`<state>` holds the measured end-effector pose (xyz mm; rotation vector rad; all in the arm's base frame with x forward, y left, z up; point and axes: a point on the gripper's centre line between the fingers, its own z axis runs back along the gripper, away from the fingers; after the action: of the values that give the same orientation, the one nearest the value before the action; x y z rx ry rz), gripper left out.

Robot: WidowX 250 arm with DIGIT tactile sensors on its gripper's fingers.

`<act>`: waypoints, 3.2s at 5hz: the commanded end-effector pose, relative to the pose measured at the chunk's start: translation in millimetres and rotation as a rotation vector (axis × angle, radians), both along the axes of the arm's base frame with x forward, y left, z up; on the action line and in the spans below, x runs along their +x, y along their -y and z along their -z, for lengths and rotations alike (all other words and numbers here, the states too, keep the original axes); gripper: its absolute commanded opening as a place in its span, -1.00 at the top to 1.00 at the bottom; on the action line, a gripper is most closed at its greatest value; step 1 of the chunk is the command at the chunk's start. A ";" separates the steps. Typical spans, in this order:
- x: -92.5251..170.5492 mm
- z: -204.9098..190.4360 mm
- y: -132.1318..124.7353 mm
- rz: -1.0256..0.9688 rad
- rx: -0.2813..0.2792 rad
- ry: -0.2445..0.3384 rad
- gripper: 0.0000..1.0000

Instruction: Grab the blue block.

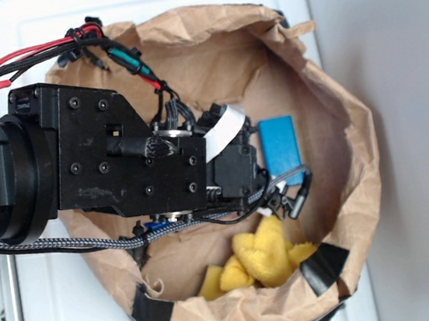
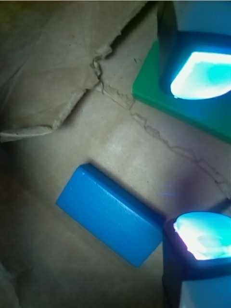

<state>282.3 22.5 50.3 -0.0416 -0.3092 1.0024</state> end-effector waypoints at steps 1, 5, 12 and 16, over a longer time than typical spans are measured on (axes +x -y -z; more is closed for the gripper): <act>54.5 -25.5 2.2 -0.051 -0.023 0.043 -1.00; 71.4 -21.6 4.5 -0.059 -0.001 0.055 -0.80; 59.5 -38.2 1.5 -0.031 -0.055 0.072 -1.00; 54.2 -68.9 -18.7 0.095 -0.144 -0.006 -1.00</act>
<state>330.6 25.4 92.1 -0.1495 -0.1261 0.9046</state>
